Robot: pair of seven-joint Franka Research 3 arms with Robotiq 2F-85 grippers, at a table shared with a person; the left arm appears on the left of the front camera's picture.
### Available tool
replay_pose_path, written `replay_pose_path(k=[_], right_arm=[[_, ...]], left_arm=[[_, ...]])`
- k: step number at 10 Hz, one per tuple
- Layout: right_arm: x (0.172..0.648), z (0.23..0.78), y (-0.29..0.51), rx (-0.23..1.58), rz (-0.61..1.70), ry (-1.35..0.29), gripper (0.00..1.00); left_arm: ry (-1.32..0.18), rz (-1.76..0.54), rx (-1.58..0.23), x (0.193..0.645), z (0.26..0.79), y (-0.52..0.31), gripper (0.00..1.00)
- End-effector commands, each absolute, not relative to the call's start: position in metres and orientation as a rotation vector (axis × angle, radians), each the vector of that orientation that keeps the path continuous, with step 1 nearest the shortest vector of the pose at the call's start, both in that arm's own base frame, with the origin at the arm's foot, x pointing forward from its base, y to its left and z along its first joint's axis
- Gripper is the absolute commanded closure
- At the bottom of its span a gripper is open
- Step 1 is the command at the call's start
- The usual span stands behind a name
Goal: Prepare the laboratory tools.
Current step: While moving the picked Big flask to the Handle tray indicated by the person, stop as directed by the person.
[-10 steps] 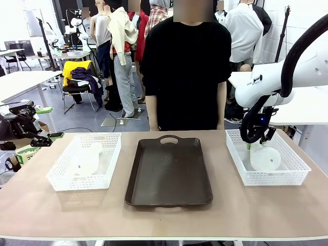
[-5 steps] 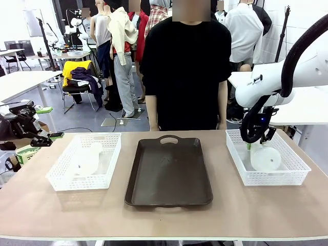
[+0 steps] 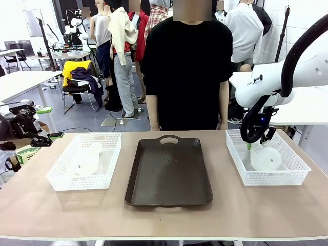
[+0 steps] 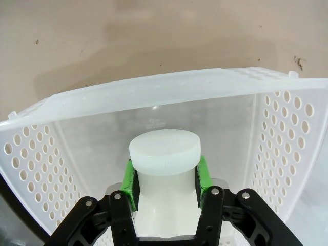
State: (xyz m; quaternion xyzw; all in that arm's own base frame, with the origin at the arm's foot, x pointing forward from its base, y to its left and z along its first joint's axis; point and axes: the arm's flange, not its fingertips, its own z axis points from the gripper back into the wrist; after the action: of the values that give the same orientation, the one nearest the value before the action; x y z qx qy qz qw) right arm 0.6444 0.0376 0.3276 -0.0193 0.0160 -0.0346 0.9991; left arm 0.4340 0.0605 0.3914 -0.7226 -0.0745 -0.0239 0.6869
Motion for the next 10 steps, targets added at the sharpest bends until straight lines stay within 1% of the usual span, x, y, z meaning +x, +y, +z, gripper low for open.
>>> replay_pose_path(k=[1, 8, 10], right_arm=[[0.644, 0.327, 0.038, -0.039, -0.067, 0.032, 1.00], [0.644, 0.328, 0.038, -0.039, -0.069, 0.032, 1.00], [0.641, 0.359, 0.033, -0.063, -0.095, 0.041, 1.00]], left_arm=[[-0.174, -0.058, -1.618, 0.434, 0.393, 0.062, 0.00], [-0.174, -0.058, -1.618, 0.434, 0.393, 0.062, 0.00], [-0.174, -0.058, -1.618, 0.434, 0.393, 0.062, 0.00]])
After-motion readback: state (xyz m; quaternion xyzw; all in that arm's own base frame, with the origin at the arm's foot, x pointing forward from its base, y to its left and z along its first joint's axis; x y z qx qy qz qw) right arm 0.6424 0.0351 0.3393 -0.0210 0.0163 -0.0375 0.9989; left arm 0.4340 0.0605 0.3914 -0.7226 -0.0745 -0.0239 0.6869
